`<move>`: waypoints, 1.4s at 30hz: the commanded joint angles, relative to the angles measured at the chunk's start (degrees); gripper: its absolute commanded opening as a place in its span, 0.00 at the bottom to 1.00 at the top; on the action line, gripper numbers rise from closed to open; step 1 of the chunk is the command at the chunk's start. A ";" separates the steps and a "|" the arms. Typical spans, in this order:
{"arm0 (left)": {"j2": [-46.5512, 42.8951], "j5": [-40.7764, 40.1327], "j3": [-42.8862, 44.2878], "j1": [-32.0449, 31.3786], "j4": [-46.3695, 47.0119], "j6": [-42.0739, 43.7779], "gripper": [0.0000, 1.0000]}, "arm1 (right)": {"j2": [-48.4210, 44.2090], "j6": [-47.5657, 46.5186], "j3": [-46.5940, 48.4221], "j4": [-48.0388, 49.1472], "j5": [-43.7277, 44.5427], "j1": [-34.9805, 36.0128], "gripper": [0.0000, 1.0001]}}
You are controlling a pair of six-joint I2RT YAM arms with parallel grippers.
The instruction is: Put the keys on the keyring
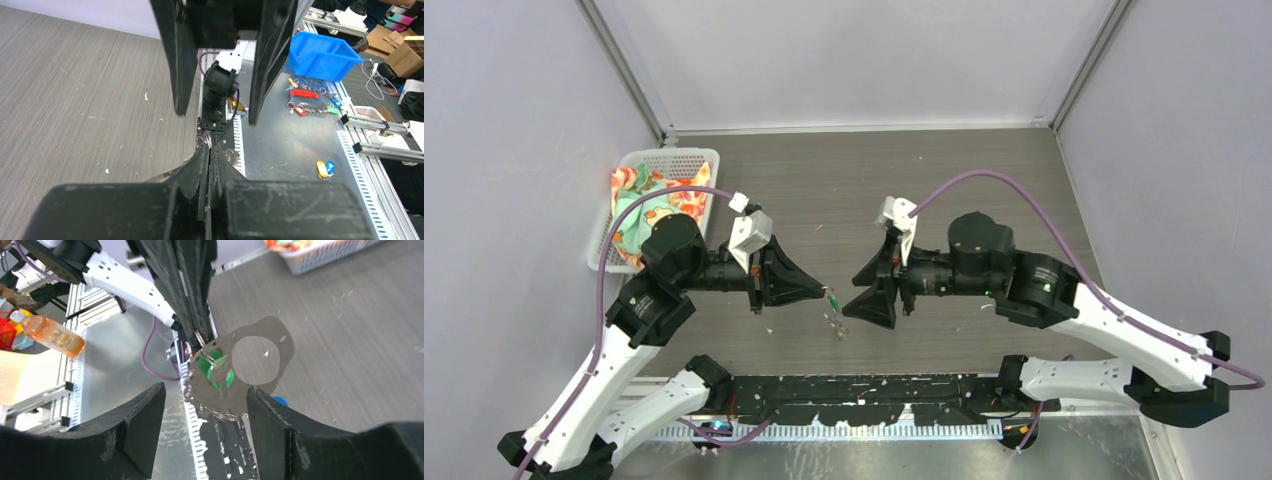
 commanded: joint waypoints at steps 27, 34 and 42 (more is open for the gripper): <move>-0.61 2.70 0.89 -0.14 4.28 -1.57 0.00 | 5.58 -6.20 6.07 6.71 -7.18 -0.20 0.13; -0.60 1.84 0.98 -0.09 4.29 -1.65 0.00 | 5.96 -5.67 6.03 5.17 -7.15 -0.25 0.15; -0.53 1.42 1.06 -0.16 4.55 -1.94 0.00 | 4.89 -5.22 4.98 6.17 -5.66 -0.22 0.05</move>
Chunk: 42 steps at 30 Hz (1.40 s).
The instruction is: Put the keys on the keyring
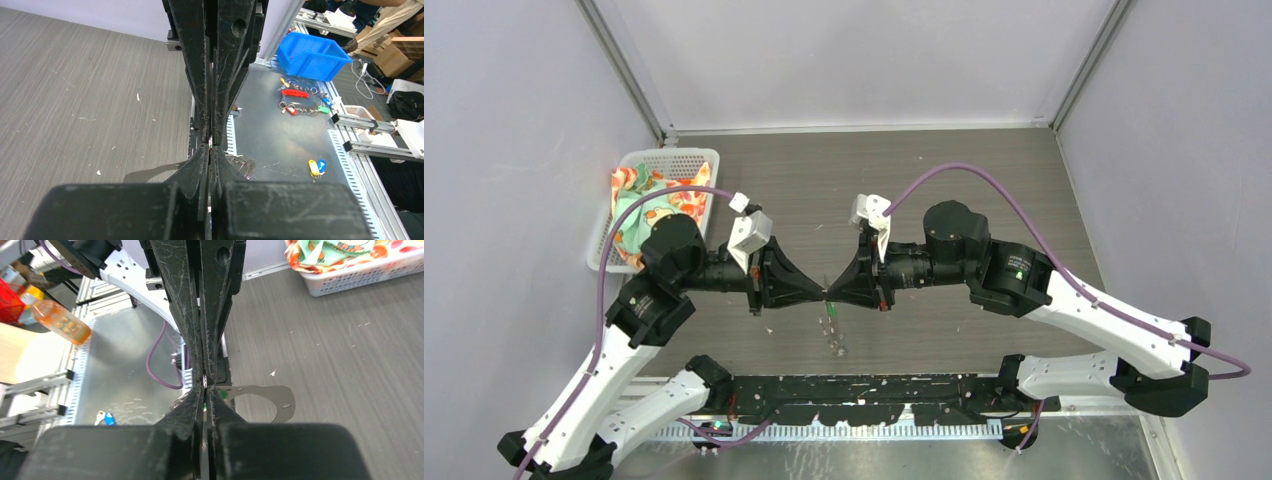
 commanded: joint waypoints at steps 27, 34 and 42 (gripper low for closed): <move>7.04 1.76 7.67 -0.16 -25.69 30.32 0.33 | 16.06 -5.50 25.09 -31.23 -1.40 0.00 0.01; 7.39 2.07 7.75 -0.16 -25.19 30.37 0.36 | 18.68 -6.12 28.69 -34.23 -2.34 -0.01 0.01; 7.34 4.14 7.77 -0.32 -24.95 29.37 0.30 | 21.30 -6.92 31.88 -36.61 -2.81 0.07 0.01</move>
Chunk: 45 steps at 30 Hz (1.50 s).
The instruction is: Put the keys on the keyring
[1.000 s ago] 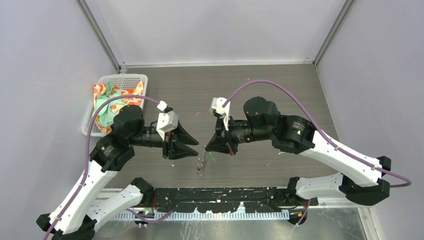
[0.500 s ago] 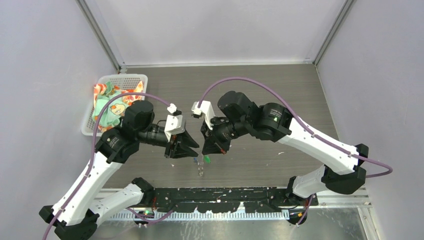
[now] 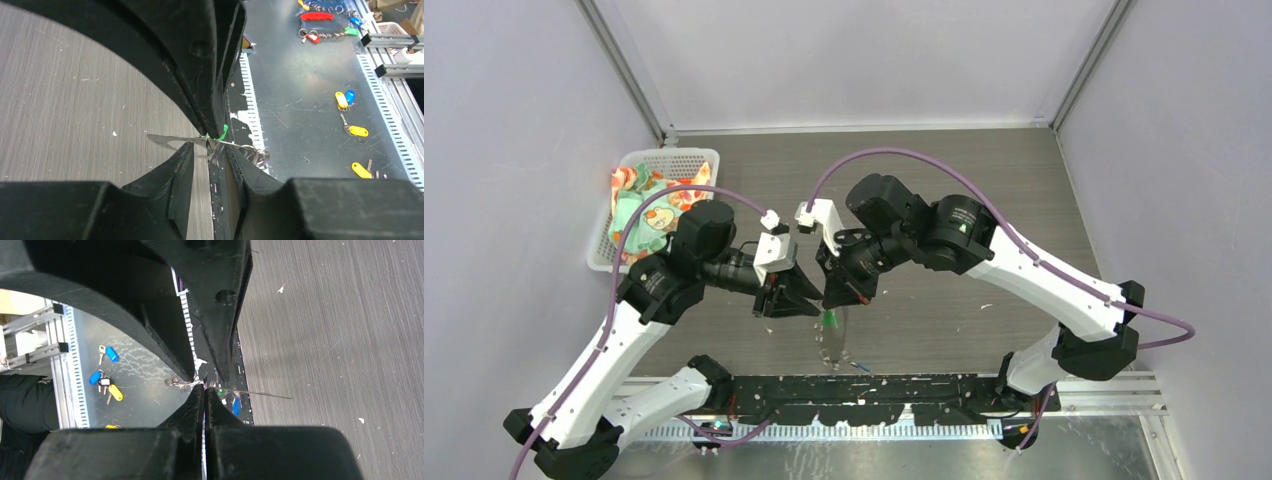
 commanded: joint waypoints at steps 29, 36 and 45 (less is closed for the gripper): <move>-6.49 0.40 -8.02 -0.36 31.55 -29.59 0.00 | -23.71 7.69 -21.84 23.20 9.54 0.00 0.49; -5.75 0.37 -7.35 -0.39 34.77 -31.71 0.00 | -25.45 10.87 -27.60 30.12 8.61 -0.04 0.50; -5.89 0.41 -6.61 -0.38 36.42 -33.30 0.00 | -26.66 12.99 -31.74 36.09 10.38 0.01 0.35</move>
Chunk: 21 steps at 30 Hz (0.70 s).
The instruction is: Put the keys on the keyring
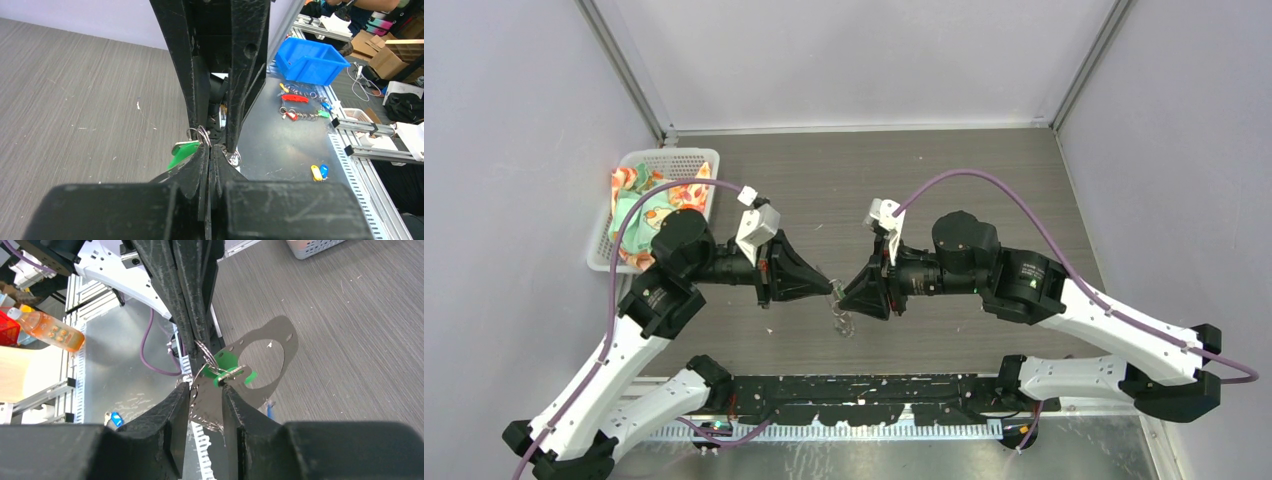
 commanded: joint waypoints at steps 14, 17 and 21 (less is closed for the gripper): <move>-1.81 3.06 0.94 -0.12 4.37 -1.23 0.00 | -2.61 -5.61 5.96 -0.28 2.16 -0.24 0.49; -1.80 3.52 0.97 -0.12 4.11 -1.23 0.00 | -1.20 -7.54 6.81 0.60 0.53 -0.35 0.51; -1.75 3.72 1.32 -0.12 3.80 -1.01 0.00 | 1.69 -8.70 8.46 0.84 -2.37 -0.44 0.50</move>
